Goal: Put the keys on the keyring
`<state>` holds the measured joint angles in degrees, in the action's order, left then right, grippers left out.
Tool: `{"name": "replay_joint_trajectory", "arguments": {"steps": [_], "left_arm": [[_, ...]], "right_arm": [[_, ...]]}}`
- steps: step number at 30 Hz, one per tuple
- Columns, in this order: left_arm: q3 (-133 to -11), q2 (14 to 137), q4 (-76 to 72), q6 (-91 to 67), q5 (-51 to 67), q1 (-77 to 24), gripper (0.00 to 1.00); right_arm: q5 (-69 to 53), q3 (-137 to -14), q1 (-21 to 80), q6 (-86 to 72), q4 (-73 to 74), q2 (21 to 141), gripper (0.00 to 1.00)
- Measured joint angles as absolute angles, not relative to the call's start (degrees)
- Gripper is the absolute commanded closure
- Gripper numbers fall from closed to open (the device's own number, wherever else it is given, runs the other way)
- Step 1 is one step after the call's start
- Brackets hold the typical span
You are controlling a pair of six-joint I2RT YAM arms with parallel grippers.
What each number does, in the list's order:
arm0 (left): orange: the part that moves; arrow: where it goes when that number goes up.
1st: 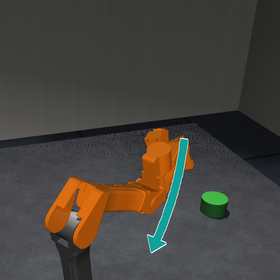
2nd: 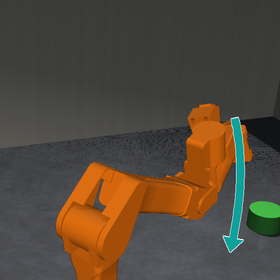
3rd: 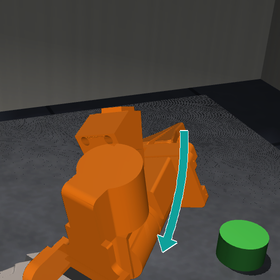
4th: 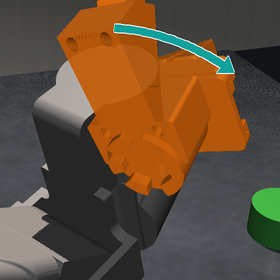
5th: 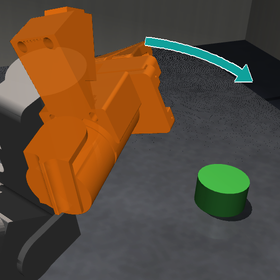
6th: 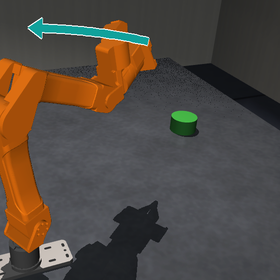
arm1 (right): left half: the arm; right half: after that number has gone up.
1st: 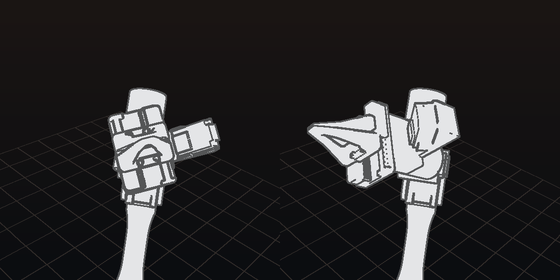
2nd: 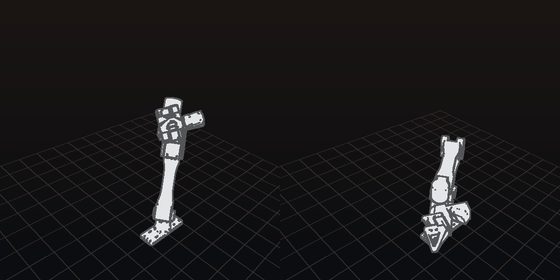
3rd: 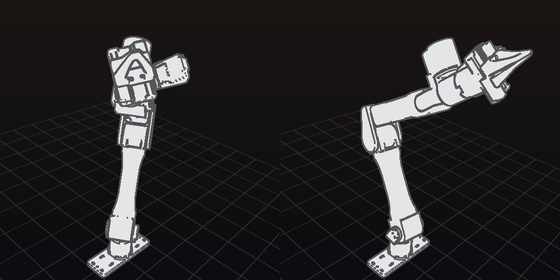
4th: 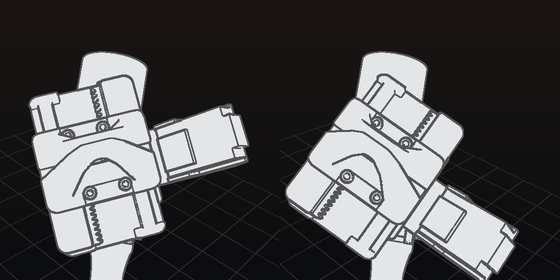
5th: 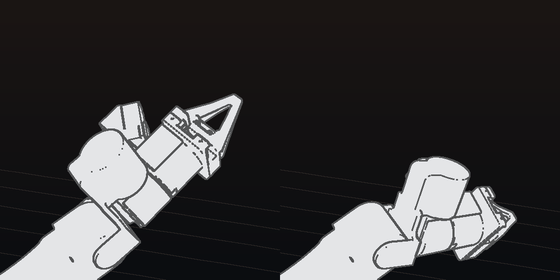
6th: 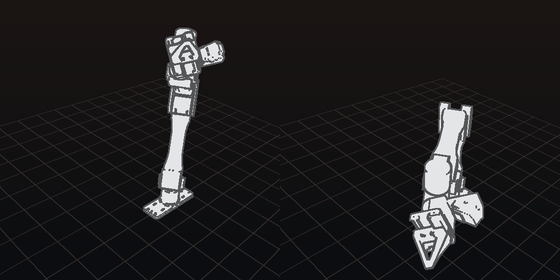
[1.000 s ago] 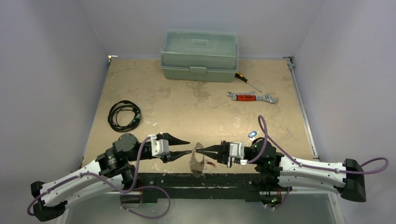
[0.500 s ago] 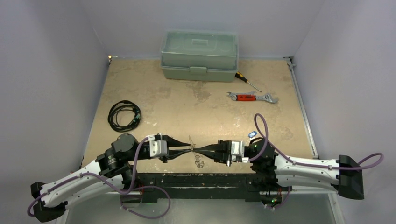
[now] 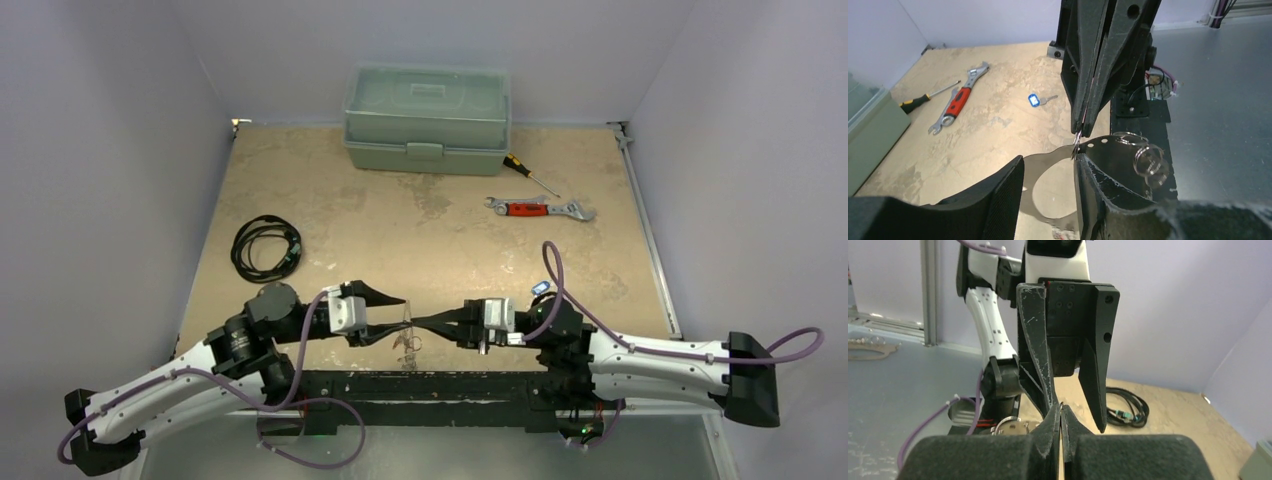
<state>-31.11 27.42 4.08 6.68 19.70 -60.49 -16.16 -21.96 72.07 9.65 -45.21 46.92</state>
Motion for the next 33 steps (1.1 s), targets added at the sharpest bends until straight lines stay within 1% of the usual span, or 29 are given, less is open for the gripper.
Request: {"name": "replay_joint_trajectory", "arguments": {"steps": [4,10,17,18,20,25,33], "left_arm": [[-33.3,29.9,7.2,8.6,19.3,-60.4,0.57],[-39.4,36.0,13.0,12.5,19.1,-60.4,0.60],[-43.1,38.7,17.1,15.2,19.0,-60.4,0.73],[-43.4,38.9,17.6,15.6,19.0,-60.4,0.74],[-43.8,39.3,18.2,15.9,19.1,-60.4,0.74],[-44.0,40.4,18.6,16.3,19.0,-60.4,0.68],[-44.1,40.6,18.8,17.4,18.4,-60.4,0.67]], "right_arm": [[-13.7,-26.2,72.1,10.3,-36.2,46.7,1.00],[-9.9,-30.3,72.1,11.2,-27.3,46.7,1.00],[-7.1,-31.1,72.1,12.1,-21.4,46.7,1.00],[-6.9,-31.3,72.1,12.3,-20.9,46.7,1.00],[-6.6,-31.6,72.1,12.6,-20.1,46.7,1.00],[-6.1,-31.8,72.1,12.8,-19.0,46.7,1.00],[-6.1,-31.8,72.1,12.8,-18.0,46.2,1.00]]}}
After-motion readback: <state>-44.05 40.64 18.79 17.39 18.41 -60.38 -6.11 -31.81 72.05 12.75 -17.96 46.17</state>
